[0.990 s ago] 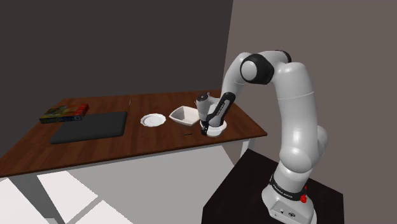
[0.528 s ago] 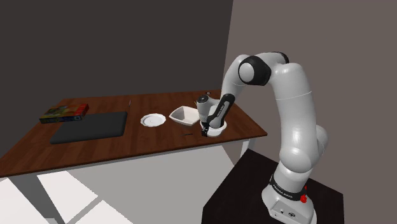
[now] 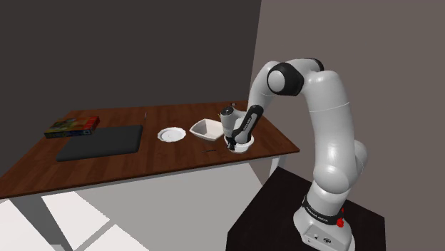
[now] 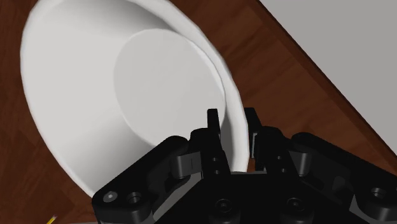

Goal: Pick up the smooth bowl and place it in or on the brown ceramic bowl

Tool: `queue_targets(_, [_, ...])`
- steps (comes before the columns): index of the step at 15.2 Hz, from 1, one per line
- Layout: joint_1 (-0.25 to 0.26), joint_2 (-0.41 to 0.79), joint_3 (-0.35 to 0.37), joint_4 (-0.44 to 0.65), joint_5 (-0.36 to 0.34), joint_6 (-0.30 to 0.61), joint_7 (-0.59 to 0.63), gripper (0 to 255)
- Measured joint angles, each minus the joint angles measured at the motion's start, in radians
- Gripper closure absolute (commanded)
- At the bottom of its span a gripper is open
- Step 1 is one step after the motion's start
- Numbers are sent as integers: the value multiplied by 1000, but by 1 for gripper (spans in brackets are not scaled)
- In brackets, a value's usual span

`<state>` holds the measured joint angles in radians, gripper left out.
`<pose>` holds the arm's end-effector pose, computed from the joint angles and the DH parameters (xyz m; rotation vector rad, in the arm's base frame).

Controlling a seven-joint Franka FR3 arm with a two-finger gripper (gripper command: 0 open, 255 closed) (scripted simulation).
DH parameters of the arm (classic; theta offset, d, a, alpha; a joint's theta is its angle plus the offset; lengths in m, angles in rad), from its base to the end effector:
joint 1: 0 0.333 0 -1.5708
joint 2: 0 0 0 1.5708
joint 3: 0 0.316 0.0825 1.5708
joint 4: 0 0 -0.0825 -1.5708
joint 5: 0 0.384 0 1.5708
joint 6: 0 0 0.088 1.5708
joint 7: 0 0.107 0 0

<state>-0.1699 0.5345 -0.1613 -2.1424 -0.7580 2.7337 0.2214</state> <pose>0.5402 -0.1603 0.1517 2.7379 0.2313 0.0189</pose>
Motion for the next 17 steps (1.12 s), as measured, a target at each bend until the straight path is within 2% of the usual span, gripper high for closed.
queue_targets(6, [-1, -5, 2, -2, 3, -4, -4, 255])
queue_targets(17, [-26, -141, 42, -40, 68, -96, -93, 255])
